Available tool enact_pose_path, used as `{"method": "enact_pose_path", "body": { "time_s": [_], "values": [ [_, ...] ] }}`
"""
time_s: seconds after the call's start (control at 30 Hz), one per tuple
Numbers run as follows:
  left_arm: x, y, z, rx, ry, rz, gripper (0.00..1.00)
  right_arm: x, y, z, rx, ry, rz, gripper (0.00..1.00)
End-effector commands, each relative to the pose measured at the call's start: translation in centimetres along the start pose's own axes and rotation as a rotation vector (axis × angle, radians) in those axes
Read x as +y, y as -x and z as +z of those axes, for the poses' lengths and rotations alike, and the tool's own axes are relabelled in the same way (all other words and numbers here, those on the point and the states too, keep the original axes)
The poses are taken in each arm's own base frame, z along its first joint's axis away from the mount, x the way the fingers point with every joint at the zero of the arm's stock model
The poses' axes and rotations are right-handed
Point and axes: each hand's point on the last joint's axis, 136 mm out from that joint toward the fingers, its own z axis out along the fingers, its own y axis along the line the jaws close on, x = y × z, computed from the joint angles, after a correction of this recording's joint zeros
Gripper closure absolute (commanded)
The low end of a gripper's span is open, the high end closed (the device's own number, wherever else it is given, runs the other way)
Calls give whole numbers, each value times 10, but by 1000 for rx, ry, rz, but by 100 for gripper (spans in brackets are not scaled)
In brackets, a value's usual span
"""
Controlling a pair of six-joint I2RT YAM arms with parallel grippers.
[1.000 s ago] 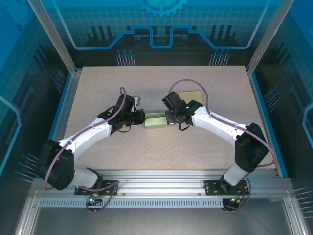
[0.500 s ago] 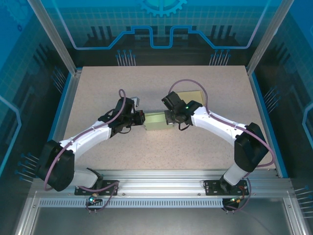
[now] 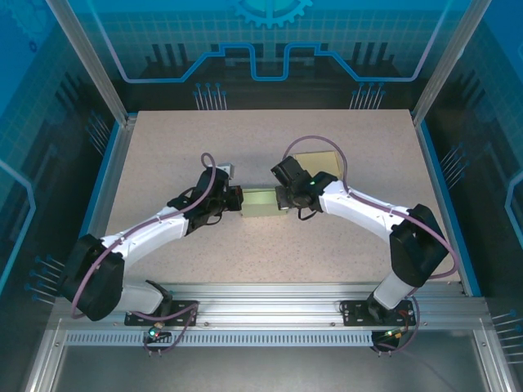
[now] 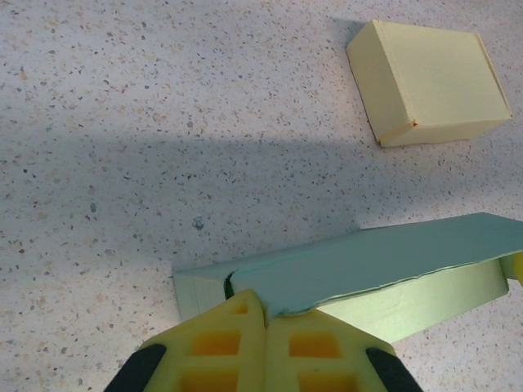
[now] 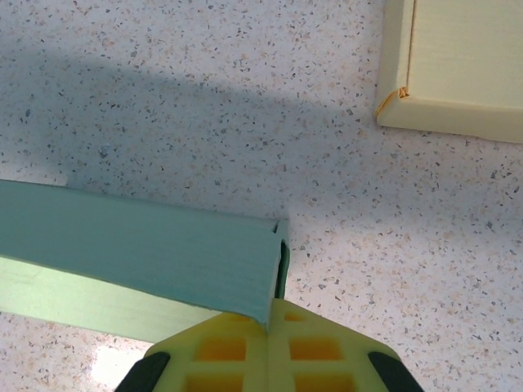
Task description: Fold the paper box
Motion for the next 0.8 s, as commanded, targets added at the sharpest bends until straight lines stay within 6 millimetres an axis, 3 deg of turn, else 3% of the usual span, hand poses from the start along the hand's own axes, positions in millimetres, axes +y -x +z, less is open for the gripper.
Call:
{"method": "enact_pose_path", "body": {
  "time_s": [0.0, 0.43, 0.63, 0.77],
  "values": [
    [-10, -8, 0, 6, -44, 11, 99, 17, -11, 7, 33, 84, 11, 100],
    [5, -25, 9, 22, -11, 22, 99, -1, -31, 19, 21, 37, 13, 100],
    [8, -35, 12, 34, -21, 24, 90, -7, -42, 31, 28, 9, 1, 100],
    [13, -40, 12, 42, -12, 20, 90, -9, -44, 33, 24, -7, 1, 100]
  ]
}}
